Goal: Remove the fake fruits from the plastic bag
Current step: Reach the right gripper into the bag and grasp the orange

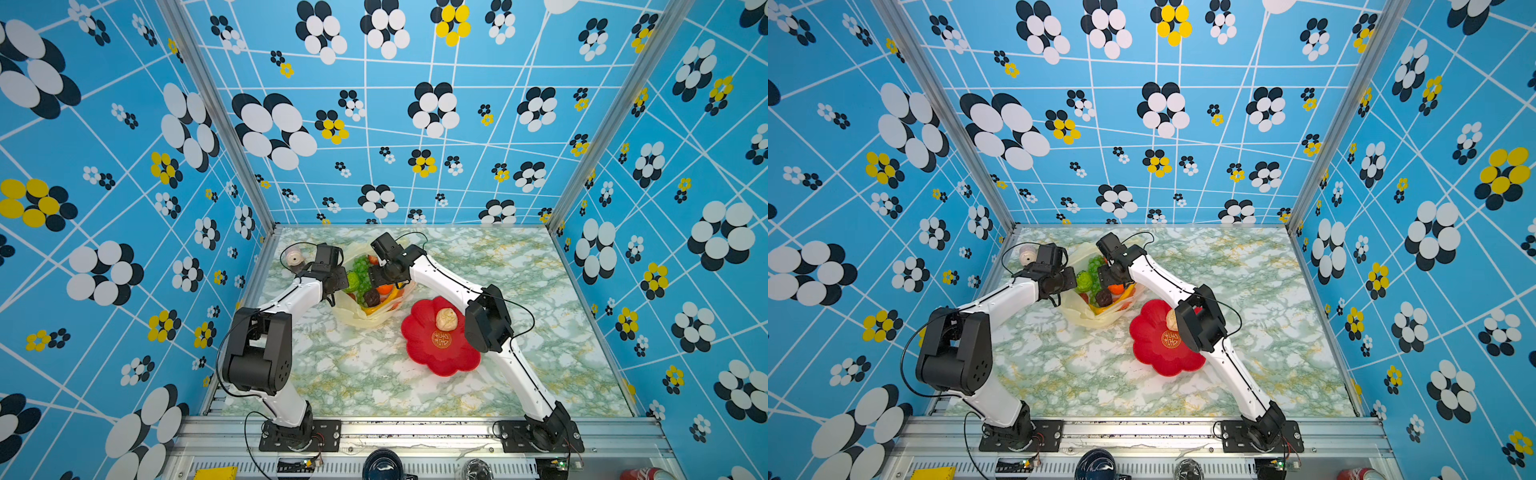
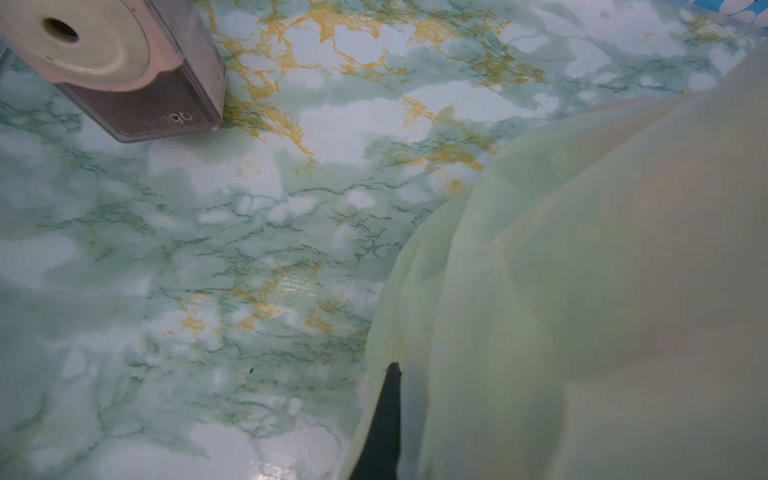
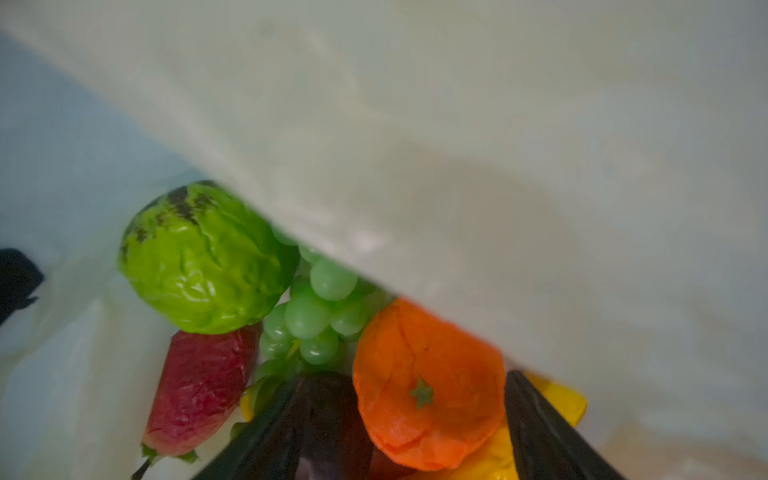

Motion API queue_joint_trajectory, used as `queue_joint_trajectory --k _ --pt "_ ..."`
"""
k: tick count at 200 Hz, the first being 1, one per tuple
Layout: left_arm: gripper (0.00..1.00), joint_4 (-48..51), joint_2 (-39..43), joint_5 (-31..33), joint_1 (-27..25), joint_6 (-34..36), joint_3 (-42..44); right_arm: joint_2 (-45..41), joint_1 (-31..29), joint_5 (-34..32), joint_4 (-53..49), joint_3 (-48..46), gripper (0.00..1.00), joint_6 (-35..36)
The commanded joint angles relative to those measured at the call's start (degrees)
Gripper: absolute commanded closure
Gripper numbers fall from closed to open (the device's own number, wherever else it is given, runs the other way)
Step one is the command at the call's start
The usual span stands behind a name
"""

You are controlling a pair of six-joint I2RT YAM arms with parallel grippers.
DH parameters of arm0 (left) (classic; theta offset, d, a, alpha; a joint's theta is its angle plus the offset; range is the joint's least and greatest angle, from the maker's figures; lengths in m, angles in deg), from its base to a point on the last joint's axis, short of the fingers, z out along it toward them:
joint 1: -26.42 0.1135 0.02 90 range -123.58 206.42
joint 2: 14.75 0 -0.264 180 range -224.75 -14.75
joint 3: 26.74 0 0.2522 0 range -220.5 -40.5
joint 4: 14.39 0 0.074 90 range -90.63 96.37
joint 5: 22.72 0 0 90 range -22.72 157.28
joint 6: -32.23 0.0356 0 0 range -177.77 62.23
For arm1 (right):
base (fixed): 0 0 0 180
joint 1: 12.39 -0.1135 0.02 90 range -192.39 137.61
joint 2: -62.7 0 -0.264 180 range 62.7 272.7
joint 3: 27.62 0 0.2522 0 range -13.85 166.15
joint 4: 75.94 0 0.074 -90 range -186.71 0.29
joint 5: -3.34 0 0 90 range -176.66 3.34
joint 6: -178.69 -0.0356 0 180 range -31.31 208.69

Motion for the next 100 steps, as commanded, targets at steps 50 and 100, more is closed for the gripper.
queue_joint_trajectory --k 50,100 --pt "1.0 -0.2 -1.3 -0.9 0.3 -0.2 -1.2 4.6 0.2 -2.0 -5.9 5.6 0.25 0.2" --pt "1.0 -0.2 -0.5 -0.9 0.3 -0.1 -0.5 5.6 0.2 -2.7 -6.6 6.2 0.28 -0.8"
